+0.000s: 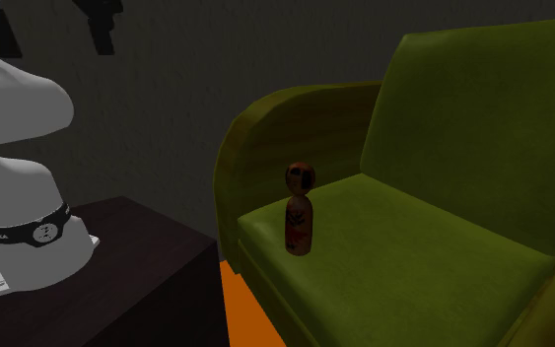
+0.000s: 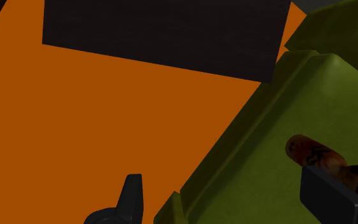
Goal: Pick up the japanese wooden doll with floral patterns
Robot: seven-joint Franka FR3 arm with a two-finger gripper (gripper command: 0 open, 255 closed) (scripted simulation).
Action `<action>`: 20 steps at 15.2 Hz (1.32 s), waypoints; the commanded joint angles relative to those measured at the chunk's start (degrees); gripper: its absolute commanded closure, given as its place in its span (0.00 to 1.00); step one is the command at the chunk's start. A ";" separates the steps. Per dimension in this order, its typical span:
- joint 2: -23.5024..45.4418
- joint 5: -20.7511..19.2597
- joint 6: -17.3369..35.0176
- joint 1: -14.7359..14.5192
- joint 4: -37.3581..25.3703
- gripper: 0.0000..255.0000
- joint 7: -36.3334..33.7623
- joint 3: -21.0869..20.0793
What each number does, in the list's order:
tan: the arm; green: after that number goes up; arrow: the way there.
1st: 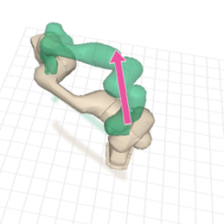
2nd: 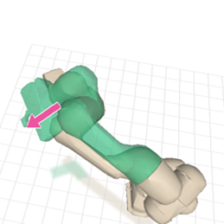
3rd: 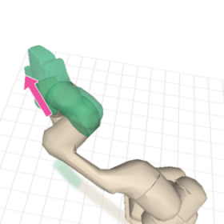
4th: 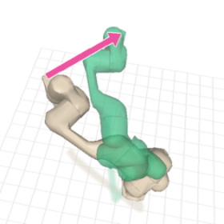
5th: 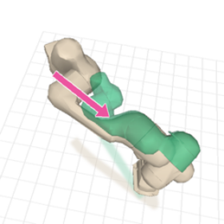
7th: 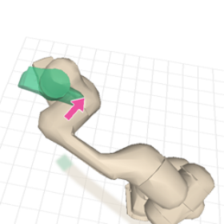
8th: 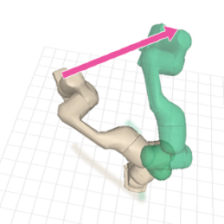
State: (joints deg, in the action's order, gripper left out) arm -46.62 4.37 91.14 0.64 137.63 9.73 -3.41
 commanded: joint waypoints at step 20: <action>30.59 0.84 14.12 -4.88 -9.95 0.00 -22.81 -25.21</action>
State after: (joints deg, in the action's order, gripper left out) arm -17.99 5.79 104.60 -4.17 128.43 -11.76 -27.50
